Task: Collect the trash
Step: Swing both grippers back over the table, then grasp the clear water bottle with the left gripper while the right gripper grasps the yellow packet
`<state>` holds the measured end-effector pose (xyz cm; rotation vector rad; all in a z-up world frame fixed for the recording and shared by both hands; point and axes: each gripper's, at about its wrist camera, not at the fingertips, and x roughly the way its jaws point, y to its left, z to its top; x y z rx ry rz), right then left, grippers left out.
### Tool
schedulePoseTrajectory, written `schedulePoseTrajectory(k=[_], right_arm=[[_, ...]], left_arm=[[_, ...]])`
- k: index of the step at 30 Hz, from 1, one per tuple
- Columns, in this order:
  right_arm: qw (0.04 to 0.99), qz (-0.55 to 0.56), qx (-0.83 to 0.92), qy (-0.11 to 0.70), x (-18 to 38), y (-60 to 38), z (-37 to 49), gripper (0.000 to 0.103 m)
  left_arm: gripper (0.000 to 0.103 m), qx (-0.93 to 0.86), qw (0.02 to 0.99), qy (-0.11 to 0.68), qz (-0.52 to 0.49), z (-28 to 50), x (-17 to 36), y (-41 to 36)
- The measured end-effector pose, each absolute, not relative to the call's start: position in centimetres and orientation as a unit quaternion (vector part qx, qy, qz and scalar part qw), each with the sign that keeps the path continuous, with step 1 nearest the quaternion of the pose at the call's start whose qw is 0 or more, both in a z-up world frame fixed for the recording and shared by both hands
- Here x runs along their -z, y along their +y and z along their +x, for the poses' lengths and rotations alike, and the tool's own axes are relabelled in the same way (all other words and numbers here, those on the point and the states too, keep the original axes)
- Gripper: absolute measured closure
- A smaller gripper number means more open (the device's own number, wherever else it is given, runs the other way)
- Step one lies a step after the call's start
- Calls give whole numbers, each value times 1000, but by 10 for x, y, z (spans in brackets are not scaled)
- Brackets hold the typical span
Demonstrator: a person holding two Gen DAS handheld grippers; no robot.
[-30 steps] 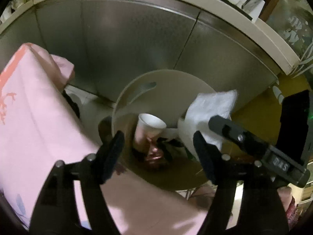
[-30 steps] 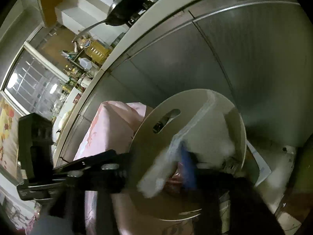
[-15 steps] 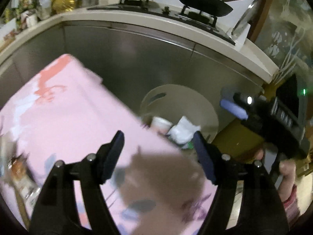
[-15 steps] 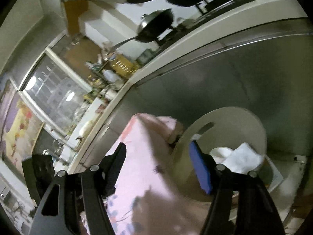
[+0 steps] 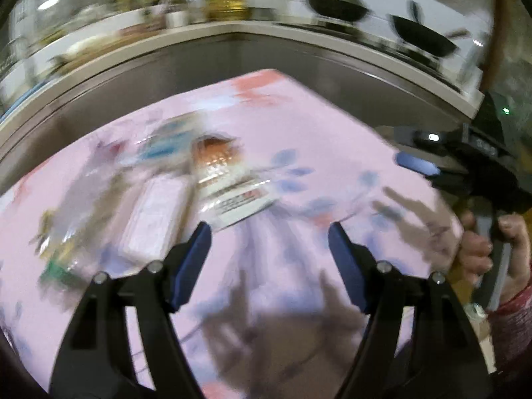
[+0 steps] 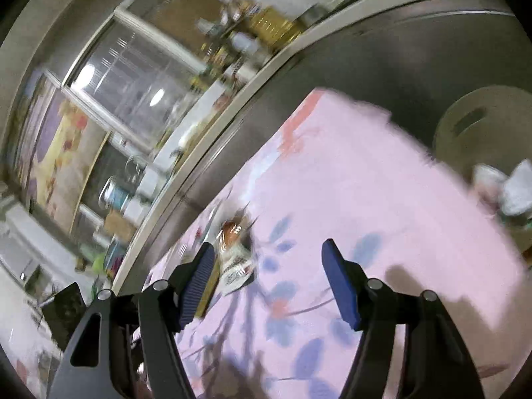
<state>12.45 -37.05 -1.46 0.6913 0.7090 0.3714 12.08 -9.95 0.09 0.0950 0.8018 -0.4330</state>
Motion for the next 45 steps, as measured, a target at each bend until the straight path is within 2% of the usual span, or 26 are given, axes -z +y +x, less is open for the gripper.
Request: schedulePoseTrajectory(k=[6,10,16,20,21,22,24,25,32,39,45], right_arm=[[850,289,-225,380,20,-292,134,38],[835,278,-250,405,26,-252,139,38],[826,258,-267,424,28,-216,140,38],[825,249,-263,433,28,-209,141,38],[825,248,-262,435,28,-208,142,38],[826,245,-261,436,27,-206,143,38],[826,238,-262,438,25,-202,147,38],[827,232,-264,438,23,-199,149,38],[825,193,-295,441,12,-155,167,38],[809,110,-347,462,21,-64,195,39],[814,15,-366,451,28,18,228,43]], left_arm=[[33,68,924,377,13,111,9,26],[31,18,924,381,18,123,19,75],[28,30,919,385,86,153,37,78],[28,66,898,419,115,175,53,68],[32,69,896,422,123,177,56,67],[47,71,893,424,130,180,58,65],[61,84,886,438,125,185,62,64],[63,85,887,438,119,185,62,64],[64,82,909,408,35,137,48,98],[64,56,927,363,-80,63,35,161],[64,-3,936,339,-98,42,21,204]])
